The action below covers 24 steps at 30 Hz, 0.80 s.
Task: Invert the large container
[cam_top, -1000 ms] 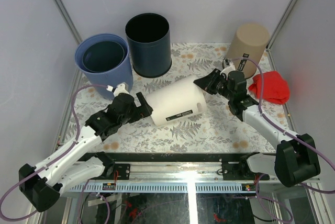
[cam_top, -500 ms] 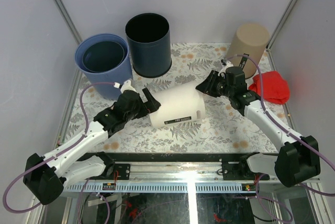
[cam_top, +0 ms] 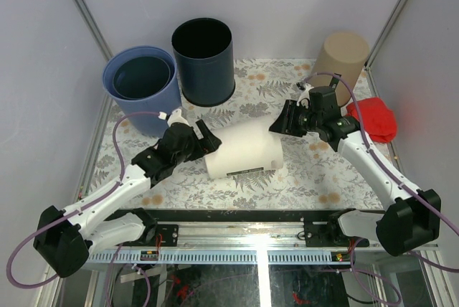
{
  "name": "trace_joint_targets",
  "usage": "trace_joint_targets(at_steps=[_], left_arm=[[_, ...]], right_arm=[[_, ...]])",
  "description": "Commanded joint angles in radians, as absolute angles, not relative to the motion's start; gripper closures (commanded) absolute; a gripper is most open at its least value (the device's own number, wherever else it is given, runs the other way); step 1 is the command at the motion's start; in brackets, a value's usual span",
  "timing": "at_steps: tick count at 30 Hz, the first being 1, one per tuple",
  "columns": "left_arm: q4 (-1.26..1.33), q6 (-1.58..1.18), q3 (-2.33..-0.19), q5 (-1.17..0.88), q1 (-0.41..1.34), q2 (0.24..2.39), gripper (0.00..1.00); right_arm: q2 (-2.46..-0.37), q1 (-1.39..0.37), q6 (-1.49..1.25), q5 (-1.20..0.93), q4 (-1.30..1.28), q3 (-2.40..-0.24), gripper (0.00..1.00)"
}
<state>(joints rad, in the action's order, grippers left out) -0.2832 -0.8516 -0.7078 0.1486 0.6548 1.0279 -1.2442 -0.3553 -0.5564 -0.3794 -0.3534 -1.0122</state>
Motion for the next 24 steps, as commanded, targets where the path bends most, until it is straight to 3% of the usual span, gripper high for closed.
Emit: trace_joint_targets(at_steps=[1,10,17,24], left_arm=[[-0.225,-0.836,-0.715,0.136,0.653,1.031,0.17],[-0.219,-0.830,-0.716,0.135,0.653,1.047,0.26],[-0.213,-0.820,-0.722,0.136,0.653,1.055,0.29],[-0.223,-0.812,-0.741,0.131,0.657,1.084,0.33]], right_arm=[[-1.228,-0.360,-0.494,-0.458,-0.479,-1.088,0.53],[-1.207,-0.360,-0.443,-0.478,-0.578,-1.106,0.53],[-1.193,-0.363,-0.411,-0.468,-0.639,-1.115,0.60],[-1.210,-0.396,-0.418,-0.427,-0.655,-1.133,0.59]])
